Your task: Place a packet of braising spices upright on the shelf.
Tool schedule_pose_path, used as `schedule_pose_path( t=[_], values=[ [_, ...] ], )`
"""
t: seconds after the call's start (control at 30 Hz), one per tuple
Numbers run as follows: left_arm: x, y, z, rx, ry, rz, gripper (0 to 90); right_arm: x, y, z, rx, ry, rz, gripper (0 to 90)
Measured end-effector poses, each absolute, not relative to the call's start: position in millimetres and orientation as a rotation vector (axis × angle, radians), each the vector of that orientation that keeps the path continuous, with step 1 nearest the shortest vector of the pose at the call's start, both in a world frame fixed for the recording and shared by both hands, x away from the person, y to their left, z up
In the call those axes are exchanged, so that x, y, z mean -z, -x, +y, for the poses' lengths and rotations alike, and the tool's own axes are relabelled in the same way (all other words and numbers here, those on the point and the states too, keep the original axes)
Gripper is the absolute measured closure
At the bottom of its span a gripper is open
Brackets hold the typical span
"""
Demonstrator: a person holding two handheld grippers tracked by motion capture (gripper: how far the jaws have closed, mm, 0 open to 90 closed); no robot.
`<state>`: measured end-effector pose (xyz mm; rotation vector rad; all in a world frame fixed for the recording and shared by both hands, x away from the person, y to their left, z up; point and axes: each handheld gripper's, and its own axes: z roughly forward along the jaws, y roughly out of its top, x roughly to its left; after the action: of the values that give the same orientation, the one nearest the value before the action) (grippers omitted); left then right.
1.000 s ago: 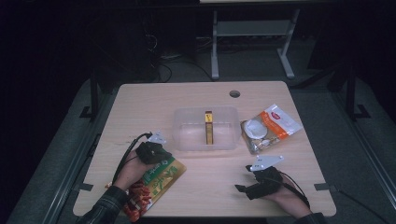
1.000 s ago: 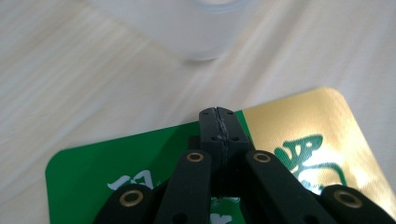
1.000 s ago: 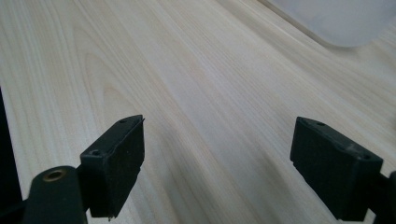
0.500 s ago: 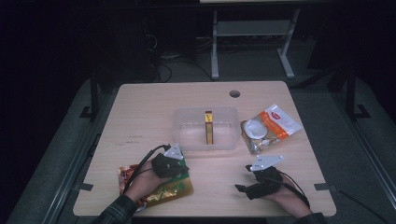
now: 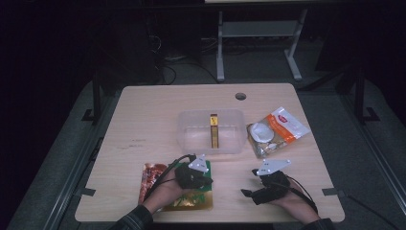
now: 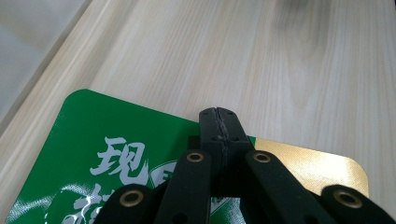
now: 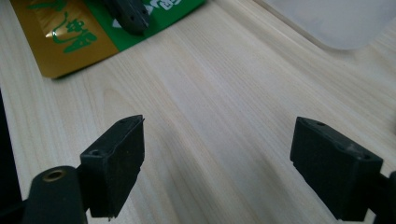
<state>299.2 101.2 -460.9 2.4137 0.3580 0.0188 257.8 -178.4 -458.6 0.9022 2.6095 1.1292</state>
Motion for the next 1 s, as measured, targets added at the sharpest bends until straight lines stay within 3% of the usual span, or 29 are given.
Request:
schedule_pose_path(
  t=[0.27, 0.43, 0.77, 1.0],
  values=[
    [448, -299, 104, -0.008, -2.369, 0.338, 90.0, 458, -258, -180, -1.136, -0.903, 2.604, 17.4],
    [431, -300, 151, -0.067, -2.365, 0.398, 90.0, 458, -258, -181, -1.135, -0.902, 2.600, 17.4],
    [438, -338, 276, -0.268, -2.325, 0.784, 90.0, 458, -259, -178, -1.130, -0.896, 2.606, 17.4],
    [451, -354, 288, -0.262, -2.315, 0.851, 90.0, 458, -259, -178, -1.129, -0.895, 2.606, 17.4]
  ],
)
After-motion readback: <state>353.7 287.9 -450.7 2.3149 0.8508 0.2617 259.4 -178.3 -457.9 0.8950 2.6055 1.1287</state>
